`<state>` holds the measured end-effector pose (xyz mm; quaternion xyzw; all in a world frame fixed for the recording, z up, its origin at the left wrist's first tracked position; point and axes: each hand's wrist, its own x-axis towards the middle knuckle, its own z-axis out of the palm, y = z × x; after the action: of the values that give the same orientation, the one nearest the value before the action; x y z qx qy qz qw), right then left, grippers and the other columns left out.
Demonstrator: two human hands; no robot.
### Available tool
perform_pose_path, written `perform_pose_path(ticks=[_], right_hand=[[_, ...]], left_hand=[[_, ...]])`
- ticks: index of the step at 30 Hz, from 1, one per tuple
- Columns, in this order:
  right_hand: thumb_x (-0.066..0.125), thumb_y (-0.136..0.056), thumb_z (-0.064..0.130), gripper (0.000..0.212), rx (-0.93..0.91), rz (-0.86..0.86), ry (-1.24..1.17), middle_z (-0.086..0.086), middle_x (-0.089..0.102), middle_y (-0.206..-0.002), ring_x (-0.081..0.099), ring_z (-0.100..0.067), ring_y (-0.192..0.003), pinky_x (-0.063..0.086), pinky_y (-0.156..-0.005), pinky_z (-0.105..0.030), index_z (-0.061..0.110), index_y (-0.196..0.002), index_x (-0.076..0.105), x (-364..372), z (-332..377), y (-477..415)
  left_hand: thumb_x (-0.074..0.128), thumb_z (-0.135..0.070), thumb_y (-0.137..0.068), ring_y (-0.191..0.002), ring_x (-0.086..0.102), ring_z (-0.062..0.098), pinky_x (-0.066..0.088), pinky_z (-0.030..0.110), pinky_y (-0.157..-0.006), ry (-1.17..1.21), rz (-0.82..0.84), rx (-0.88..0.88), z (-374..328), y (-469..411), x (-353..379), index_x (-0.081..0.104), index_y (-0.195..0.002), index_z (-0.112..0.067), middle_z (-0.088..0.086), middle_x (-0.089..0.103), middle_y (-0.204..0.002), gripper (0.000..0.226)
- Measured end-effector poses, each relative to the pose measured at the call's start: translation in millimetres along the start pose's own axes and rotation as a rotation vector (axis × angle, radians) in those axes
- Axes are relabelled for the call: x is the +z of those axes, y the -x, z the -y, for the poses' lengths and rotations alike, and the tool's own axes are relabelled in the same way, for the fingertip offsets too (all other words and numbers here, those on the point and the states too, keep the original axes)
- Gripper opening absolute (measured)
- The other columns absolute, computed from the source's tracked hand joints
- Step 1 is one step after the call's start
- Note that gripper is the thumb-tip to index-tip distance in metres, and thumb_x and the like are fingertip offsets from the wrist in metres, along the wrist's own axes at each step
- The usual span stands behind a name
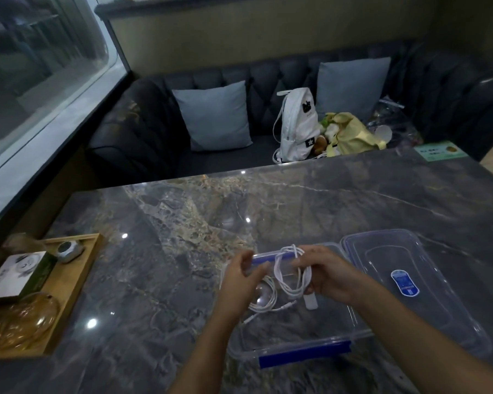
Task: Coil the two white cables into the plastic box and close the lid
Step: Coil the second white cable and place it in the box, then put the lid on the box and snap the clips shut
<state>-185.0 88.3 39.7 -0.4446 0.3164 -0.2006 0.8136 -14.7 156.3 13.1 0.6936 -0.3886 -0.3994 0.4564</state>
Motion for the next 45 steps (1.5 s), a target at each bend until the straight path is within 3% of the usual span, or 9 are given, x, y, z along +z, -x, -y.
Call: perform_pose_path(ticks=[3, 7, 11, 15, 18, 22, 28, 34, 45], right_hand=[[0.058, -0.069, 0.008, 0.018, -0.011, 0.061, -0.056, -0.001, 0.066, -0.058, 0.058, -0.013, -0.048, 0.043, -0.042, -0.021, 0.006, -0.085, 0.065, -2, 4, 5], [0.060, -0.074, 0.007, 0.026, 0.002, -0.001, -0.051, -0.010, 0.065, -0.071, 0.060, -0.019, -0.057, 0.047, -0.047, -0.025, -0.002, -0.098, 0.059, -9, 4, 7], [0.061, -0.082, 0.004, 0.003, -0.051, -0.303, 0.503, -0.007, 0.058, -0.070, 0.055, -0.017, -0.063, 0.045, -0.055, -0.028, 0.006, -0.081, 0.063, -17, -1, 6], [0.061, -0.085, 0.014, 0.032, -0.056, -0.365, 0.946, 0.006, 0.053, -0.057, 0.053, -0.010, -0.055, 0.040, -0.054, -0.022, 0.024, -0.056, 0.050, -23, -8, 7], [0.053, -0.088, 0.018, 0.013, 0.012, -0.387, 1.142, -0.004, 0.067, -0.081, 0.060, -0.018, -0.076, 0.042, -0.062, -0.025, 0.015, -0.079, 0.062, -29, -12, 2], [0.046, -0.091, 0.013, 0.033, 0.117, -0.435, 1.247, -0.017, 0.061, -0.117, 0.060, -0.028, -0.102, 0.044, -0.079, -0.030, 0.003, -0.122, 0.045, -33, -17, -1], [0.046, -0.089, 0.006, 0.038, 0.193, -0.385, 1.451, -0.016, 0.060, -0.120, 0.059, -0.029, -0.107, 0.046, -0.088, -0.032, -0.001, -0.125, 0.042, -34, -21, -6], [0.049, -0.088, 0.004, 0.036, 0.285, -0.317, 1.671, -0.017, 0.058, -0.124, 0.058, -0.031, -0.110, 0.048, -0.089, -0.038, 0.001, -0.123, 0.046, -32, -30, -16], [0.051, -0.087, 0.012, 0.030, 0.231, -0.206, 1.700, -0.016, 0.059, -0.122, 0.058, -0.033, -0.109, 0.047, -0.087, -0.040, 0.007, -0.117, 0.050, -37, -19, -15]], left_hand=[[0.061, -0.016, -0.086, -0.092, 0.066, 0.021, 0.052, 0.031, -0.085, 0.256, 0.259, -0.124, -1, 7, 4, 0.065, -0.108, -0.004, 0.013, 0.071, -0.103, 0.026], [0.063, -0.003, -0.082, -0.074, 0.070, 0.022, 0.059, 0.032, -0.068, 0.395, 0.222, -0.204, -3, 10, 14, 0.067, -0.095, -0.003, 0.012, 0.074, -0.082, 0.013], [0.064, -0.001, -0.080, -0.066, 0.069, 0.022, 0.058, 0.032, -0.059, 0.440, 0.185, -0.262, -6, 9, 15, 0.066, -0.088, -0.002, 0.012, 0.072, -0.076, 0.008], [0.064, -0.001, -0.081, -0.060, 0.070, 0.022, 0.058, 0.031, -0.055, 0.336, 0.111, -0.282, -7, 13, 27, 0.065, -0.086, -0.003, 0.009, 0.073, -0.068, 0.006], [0.063, -0.003, -0.083, -0.058, 0.071, 0.021, 0.056, 0.027, -0.050, 0.264, 0.108, -0.284, -9, 15, 39, 0.063, -0.093, -0.001, 0.006, 0.073, -0.066, 0.010], [0.061, -0.001, -0.084, -0.051, 0.068, 0.016, 0.053, 0.025, -0.044, 0.127, 0.048, -0.263, -5, 9, 54, 0.061, -0.089, -0.002, 0.011, 0.068, -0.068, 0.005], [0.067, -0.008, -0.080, -0.073, 0.069, 0.030, 0.059, 0.047, -0.072, -0.176, -0.022, -0.254, 13, -3, 74, 0.060, -0.080, -0.007, 0.019, 0.070, -0.081, 0.008], [0.065, -0.018, -0.084, -0.064, 0.058, 0.010, 0.042, 0.010, -0.046, -0.397, -0.027, -0.214, 28, -5, 84, 0.059, -0.084, -0.012, 0.007, 0.067, -0.082, 0.008], [0.053, -0.029, -0.090, -0.086, 0.064, 0.021, 0.052, 0.035, -0.080, -0.617, 0.078, -0.174, 19, -8, 85, 0.057, -0.094, -0.015, 0.008, 0.068, -0.095, 0.015]])
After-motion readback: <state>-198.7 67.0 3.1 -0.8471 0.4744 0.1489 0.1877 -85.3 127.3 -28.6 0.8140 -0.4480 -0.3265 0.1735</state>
